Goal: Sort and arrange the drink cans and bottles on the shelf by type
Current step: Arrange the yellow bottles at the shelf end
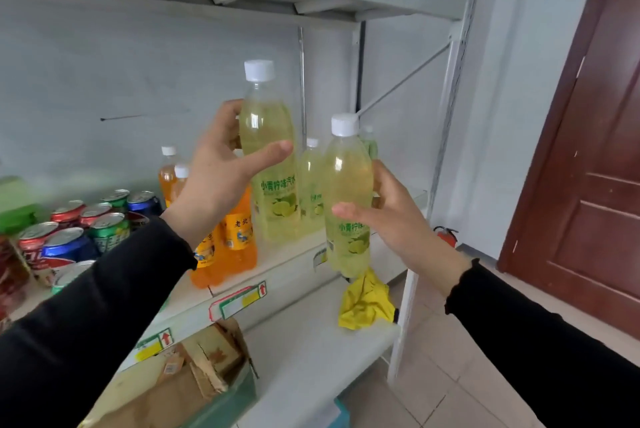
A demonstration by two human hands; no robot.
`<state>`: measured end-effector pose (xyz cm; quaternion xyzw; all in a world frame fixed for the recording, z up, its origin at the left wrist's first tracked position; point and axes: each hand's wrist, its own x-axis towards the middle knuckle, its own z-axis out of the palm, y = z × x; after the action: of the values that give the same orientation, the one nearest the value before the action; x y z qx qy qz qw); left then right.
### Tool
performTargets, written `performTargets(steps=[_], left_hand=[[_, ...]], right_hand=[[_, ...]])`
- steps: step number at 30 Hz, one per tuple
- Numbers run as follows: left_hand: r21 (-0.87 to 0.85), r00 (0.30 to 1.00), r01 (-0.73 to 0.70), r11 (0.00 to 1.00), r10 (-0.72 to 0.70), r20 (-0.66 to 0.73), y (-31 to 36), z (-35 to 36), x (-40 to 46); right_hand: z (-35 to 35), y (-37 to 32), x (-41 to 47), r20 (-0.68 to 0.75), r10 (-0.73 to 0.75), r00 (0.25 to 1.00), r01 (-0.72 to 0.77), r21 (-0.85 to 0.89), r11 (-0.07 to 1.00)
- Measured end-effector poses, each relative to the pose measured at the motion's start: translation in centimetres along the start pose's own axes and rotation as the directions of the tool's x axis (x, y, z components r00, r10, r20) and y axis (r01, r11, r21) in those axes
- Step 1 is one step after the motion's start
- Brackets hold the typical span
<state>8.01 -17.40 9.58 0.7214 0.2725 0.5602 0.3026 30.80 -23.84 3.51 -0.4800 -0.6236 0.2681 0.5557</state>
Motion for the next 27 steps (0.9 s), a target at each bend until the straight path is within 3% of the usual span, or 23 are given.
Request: performTargets(steps=[7, 13, 17, 21, 24, 27], left_hand=[[0.327, 0.983, -0.178, 0.928, 0.186, 0.006, 1.9, 2.4, 6.1], [0.417, 0.981, -0.144, 0.898, 0.183, -0.056, -1.0, 0.7, 12.6], [0.384, 0.995, 0.009, 0.923, 0.031, -0.099, -3.6, -0.8, 17.7], [0.451, 0.981, 0.188, 0.872, -0.187, -0.047, -7.3, -2.0, 22.2], [0.425, 0.923, 0.334, 0.841, -0.383, 0.031, -9.9, -2.1, 24.0], [0.456, 0.835, 0.446, 0.770, -0.541, 0.098, -12.3, -1.6, 25.2]], right_hand=[[-5.7, -1.6, 8.7, -0.008, -0.291, 0.957, 0.288, -0.103, 0.952], [-4.5, -1.5, 18.9, 0.022, -0.403, 0.915, 0.404, -0.022, 0.915], [-3.2, -0.1, 25.7, 0.094, -0.313, 0.945, 0.315, -0.005, 0.949], [-2.6, 2.6, 32.7, 0.222, -0.136, 0.966, 0.148, -0.038, 0.988], [-1.9, 4.5, 36.8, 0.376, 0.021, 0.926, 0.007, -0.073, 0.997], [-1.3, 6.3, 39.7, 0.517, 0.165, 0.840, -0.106, -0.142, 0.984]])
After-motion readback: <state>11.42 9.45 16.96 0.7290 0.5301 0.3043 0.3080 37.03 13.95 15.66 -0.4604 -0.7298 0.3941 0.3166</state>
